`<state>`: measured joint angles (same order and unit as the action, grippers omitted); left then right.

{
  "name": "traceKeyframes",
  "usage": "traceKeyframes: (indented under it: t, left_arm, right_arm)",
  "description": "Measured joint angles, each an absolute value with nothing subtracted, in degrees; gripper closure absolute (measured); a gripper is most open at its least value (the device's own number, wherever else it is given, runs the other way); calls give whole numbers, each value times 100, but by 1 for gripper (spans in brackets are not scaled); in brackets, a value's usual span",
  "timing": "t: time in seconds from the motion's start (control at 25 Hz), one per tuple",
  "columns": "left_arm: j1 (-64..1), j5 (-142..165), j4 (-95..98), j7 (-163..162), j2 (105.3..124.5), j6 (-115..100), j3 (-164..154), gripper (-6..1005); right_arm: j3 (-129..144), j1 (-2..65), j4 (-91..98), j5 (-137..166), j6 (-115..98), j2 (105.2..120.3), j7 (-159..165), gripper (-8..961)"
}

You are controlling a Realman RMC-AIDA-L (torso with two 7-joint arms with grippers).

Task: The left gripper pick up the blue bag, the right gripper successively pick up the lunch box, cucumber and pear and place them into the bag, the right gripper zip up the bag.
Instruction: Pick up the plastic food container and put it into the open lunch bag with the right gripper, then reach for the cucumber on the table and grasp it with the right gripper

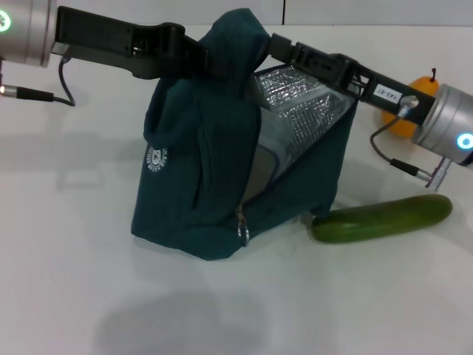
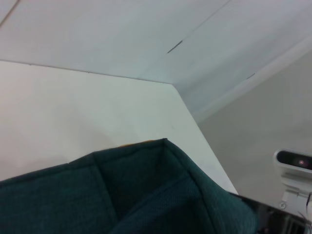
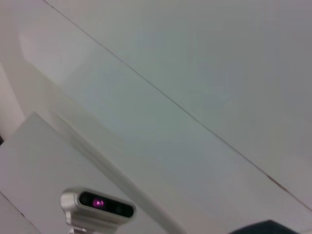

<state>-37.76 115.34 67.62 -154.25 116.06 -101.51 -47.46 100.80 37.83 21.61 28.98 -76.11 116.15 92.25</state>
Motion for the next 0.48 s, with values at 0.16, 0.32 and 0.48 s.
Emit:
traceKeyframes:
  t: [0.16,0.32,0.48]
  left_arm:
    - [-3764,11546,6768,-15427,11590,-10156,-4745,955]
    - [-3722,11545,6779,-15431,11553,-10159,-4747,955]
    - [-3653,11543,6800,-15428,11521,-10159,-4701,955]
  right_arm:
    - [9861,3587,2175,2893,-7898,11575,9033,584]
    - [9442,3200,2173,2923,-8429,11521,8709,426]
    - [9052,2793,2243,2946,-8926,11339,8332,177]
